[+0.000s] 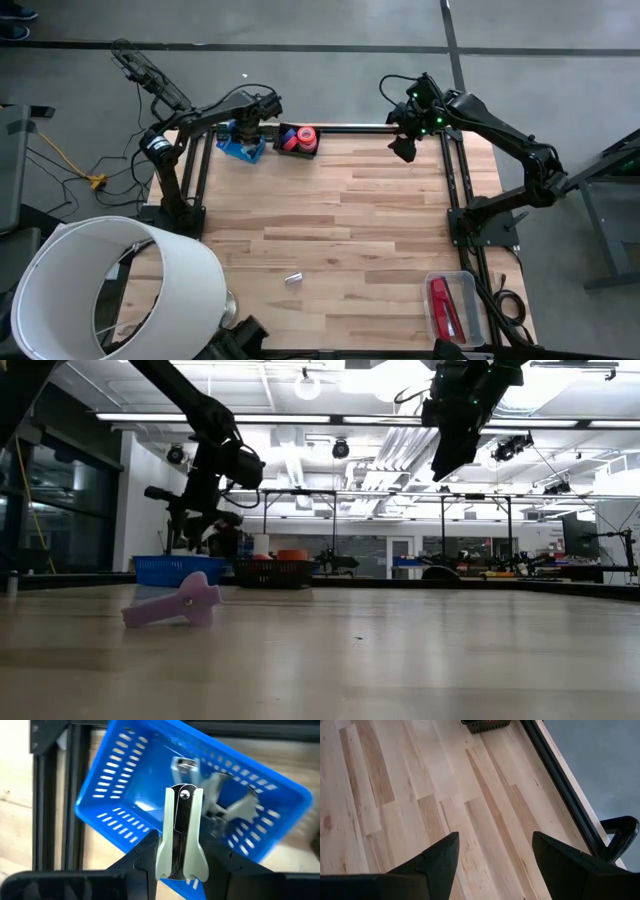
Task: Pick and place Stapler, Stapler remover, tape
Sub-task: Put the gray staple remover into the blue bin
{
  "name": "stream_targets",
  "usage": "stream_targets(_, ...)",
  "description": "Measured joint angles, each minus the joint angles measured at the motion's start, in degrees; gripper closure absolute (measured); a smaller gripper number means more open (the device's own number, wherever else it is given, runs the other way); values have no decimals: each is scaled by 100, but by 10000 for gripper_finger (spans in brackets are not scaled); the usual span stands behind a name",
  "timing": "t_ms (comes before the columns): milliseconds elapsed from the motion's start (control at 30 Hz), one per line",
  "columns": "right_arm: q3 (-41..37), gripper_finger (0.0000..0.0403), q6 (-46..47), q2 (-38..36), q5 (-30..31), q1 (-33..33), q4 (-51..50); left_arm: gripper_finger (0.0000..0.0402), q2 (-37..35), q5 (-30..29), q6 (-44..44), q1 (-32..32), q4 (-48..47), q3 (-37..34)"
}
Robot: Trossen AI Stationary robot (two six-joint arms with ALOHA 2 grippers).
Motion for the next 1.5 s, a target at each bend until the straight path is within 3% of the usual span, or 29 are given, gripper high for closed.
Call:
stream_targets(300,1,160,2,0,6,-1,127,305,2,-281,-447,-1,11,-60)
stream_targets(767,0,160,2,0,4,-1,202,305,4,-214,-612,35,30,-485)
stream_targets(867,1,160,2,0,4,1,202,289,4,-214,-715,87,28,-485)
stream_targets(1500,1,160,2,0,-9,1,200,267,4,-169,-272,102,358,-483)
